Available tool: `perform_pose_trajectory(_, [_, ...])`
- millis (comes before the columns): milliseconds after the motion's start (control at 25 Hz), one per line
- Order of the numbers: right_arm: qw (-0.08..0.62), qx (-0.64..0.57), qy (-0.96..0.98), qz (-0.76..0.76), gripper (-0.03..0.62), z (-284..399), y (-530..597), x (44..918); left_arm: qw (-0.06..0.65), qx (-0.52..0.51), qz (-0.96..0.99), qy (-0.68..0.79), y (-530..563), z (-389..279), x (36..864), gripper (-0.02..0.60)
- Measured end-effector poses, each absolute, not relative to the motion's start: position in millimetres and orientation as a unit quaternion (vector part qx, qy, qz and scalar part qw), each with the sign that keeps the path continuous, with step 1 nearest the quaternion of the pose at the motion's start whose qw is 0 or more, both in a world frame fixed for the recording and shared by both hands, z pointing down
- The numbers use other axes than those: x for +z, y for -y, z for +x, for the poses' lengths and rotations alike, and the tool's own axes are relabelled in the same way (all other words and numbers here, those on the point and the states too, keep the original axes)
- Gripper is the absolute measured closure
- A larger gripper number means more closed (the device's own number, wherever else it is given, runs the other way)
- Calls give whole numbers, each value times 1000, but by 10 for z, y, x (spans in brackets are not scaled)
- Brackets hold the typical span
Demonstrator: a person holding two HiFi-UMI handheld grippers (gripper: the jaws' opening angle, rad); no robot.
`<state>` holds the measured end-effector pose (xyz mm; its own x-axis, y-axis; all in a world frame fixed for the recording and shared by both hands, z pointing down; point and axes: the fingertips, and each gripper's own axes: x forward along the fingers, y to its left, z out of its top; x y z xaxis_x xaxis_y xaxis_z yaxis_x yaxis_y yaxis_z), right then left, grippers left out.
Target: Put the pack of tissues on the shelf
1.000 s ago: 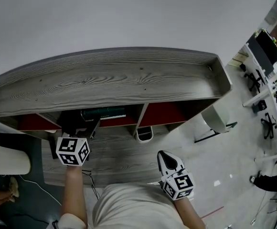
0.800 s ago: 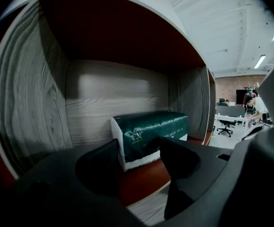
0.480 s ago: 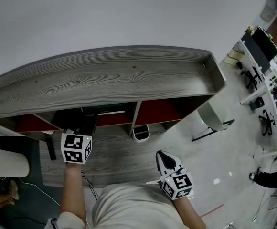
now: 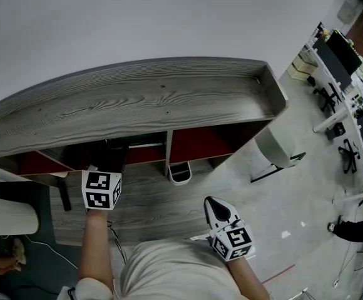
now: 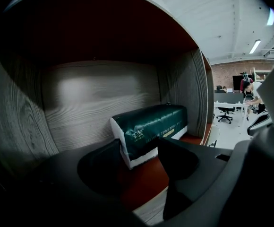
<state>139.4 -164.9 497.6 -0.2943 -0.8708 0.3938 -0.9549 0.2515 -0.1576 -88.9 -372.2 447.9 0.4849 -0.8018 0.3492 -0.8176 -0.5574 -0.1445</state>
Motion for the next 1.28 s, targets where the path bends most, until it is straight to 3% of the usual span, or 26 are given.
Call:
perform_pose_trajectory(320, [103,187,798,564,566,1398,1737,4948,35,162,849,501,3516,-1051,4392,333])
perform_pose_trajectory(800, [107,149,869,460,566,842,1933,4759,91,106,817,560,2523,-1439,4562,549])
perform_pose_trajectory(1280, [100,112,923,353,566,141,1808,4585,144,64,833,531,1681,-1362,4758,566])
